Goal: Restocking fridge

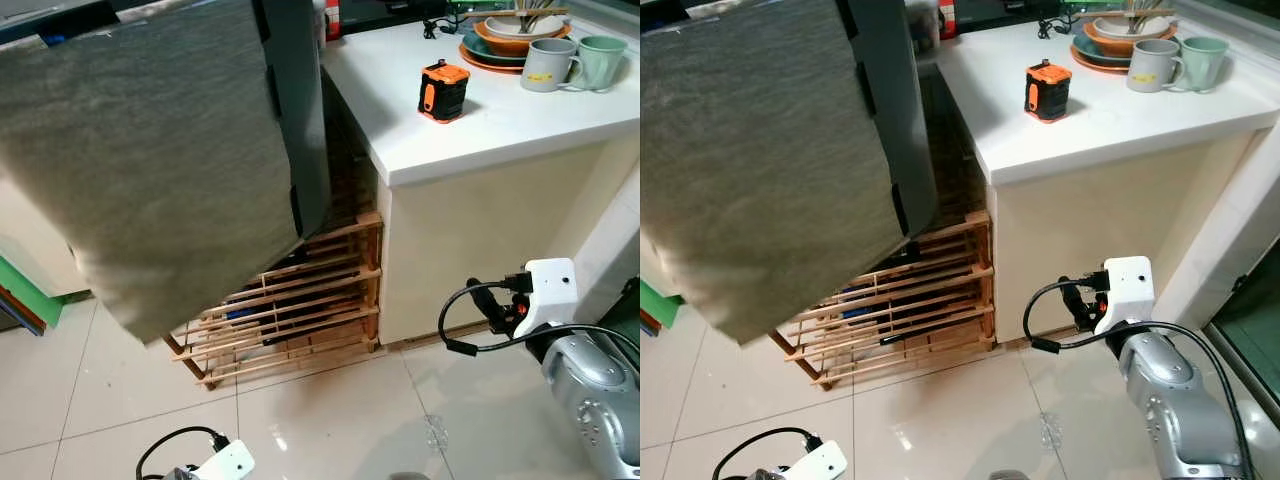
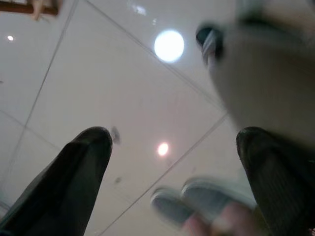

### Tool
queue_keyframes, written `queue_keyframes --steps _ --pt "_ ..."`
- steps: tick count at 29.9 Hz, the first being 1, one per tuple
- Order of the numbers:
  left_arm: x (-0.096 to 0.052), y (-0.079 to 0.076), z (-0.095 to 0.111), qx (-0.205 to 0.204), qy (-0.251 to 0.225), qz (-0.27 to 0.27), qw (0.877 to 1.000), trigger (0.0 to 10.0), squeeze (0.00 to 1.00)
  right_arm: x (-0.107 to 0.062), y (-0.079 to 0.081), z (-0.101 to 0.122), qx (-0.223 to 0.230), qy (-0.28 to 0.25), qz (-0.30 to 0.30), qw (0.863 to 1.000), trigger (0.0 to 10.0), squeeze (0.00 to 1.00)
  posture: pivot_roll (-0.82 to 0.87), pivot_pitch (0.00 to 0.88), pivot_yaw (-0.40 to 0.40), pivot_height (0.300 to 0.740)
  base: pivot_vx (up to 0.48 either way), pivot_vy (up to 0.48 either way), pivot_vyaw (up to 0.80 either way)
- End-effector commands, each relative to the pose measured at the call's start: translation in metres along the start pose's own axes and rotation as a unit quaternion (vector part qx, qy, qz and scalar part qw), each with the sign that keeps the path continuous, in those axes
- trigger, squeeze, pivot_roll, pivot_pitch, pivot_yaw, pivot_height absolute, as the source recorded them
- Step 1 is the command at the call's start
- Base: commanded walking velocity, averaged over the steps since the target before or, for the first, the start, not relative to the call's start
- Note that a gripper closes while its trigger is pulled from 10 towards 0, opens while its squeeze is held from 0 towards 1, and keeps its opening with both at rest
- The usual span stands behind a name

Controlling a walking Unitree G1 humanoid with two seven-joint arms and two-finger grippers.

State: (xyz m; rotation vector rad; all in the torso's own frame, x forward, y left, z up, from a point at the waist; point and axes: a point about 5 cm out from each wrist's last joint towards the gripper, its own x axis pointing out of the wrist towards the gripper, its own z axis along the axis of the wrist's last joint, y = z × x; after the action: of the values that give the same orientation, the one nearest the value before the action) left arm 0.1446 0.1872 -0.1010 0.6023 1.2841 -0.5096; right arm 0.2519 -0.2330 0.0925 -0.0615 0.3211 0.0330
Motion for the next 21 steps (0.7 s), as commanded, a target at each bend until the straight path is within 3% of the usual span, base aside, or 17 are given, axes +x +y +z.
queue_keyframes --steps 1,4,7,8,9,10,11,12,14,15,17,19,21 --pt "-0.005 0.015 0.036 -0.034 -0.069 0.034 0.996 10.0 0.0 0.005 0.008 -0.005 -0.011 -0.005 -0.01 1.0 10.0 0.0 -0.23 0.0 0.077 0.74 0.0 0.0 0.0" --pt "-0.023 0.035 0.104 -0.111 -0.221 0.072 0.966 10.0 0.0 0.01 0.014 -0.008 -0.009 -0.025 -0.025 0.999 10.0 0.0 -0.2 0.0 0.069 0.74 0.0 0.0 0.0" --pt "-0.04 0.044 0.142 -0.15 -0.312 0.089 0.934 10.0 0.0 0.013 0.02 -0.005 -0.004 -0.045 -0.019 0.999 10.0 0.0 -0.19 0.0 0.065 0.74 0.0 0.0 0.0" --pt "-0.04 0.044 0.142 -0.15 -0.312 0.089 0.934 10.0 0.0 0.013 0.02 -0.005 -0.004 -0.045 -0.019 0.999 10.0 0.0 -0.19 0.0 0.065 0.74 0.0 0.0 0.0" --pt "-0.044 0.046 0.15 -0.155 -0.329 0.096 0.926 10.0 0.0 0.014 0.021 -0.005 -0.003 -0.05 -0.017 0.999 10.0 0.0 -0.18 0.0 0.06 0.74 0.0 0.0 0.0" --pt "-0.087 0.083 0.17 -0.171 -0.456 0.136 0.863 10.0 0.0 0.018 0.023 -0.002 0.005 -0.061 -0.013 0.998 10.0 0.0 -0.17 0.0 0.058 0.74 0.0 0.0 0.0" --pt "-0.102 0.092 0.173 -0.175 -0.492 0.142 0.841 10.0 0.0 0.018 0.024 -0.002 0.006 -0.063 -0.013 0.998 10.0 0.0 -0.17 0.0 0.058 0.74 0.0 0.0 0.0" --pt "-0.102 0.092 0.173 -0.175 -0.492 0.142 0.841 10.0 0.0 0.018 0.024 -0.002 0.006 -0.063 -0.013 0.998 10.0 0.0 -0.17 0.0 0.058 0.74 0.0 0.0 0.0" --pt "-0.127 0.1 0.187 -0.186 -0.553 0.152 0.798 10.0 0.0 0.02 0.024 0.0 0.01 -0.079 -0.019 0.997 10.0 0.0 -0.16 0.0 0.056 0.74 0.0 0.0 0.0" --pt "-0.127 0.1 0.187 -0.186 -0.553 0.152 0.798 10.0 0.0 0.02 0.024 0.0 0.01 -0.079 -0.019 0.997 10.0 0.0 -0.16 0.0 0.056 0.74 0.0 0.0 0.0" --pt "-0.148 0.106 0.199 -0.191 -0.596 0.158 0.764 10.0 0.0 0.019 0.023 0.002 0.014 -0.093 -0.035 0.995 10.0 0.0 -0.15 0.0 0.061 0.74 0.0 0.0 0.0" --pt "-0.163 0.111 0.206 -0.188 -0.627 0.159 0.739 10.0 0.0 0.019 0.021 0.003 0.011 -0.101 -0.053 0.993 10.0 0.0 -0.16 0.0 0.065 0.74 0.0 0.0 -0.39" --pt "-0.172 0.112 0.211 -0.178 -0.642 0.15 0.731 10.0 0.0 0.018 0.019 0.002 0.012 -0.107 -0.071 0.992 10.0 0.0 -0.16 0.0 0.067 0.74 0.0 0.0 -0.74"
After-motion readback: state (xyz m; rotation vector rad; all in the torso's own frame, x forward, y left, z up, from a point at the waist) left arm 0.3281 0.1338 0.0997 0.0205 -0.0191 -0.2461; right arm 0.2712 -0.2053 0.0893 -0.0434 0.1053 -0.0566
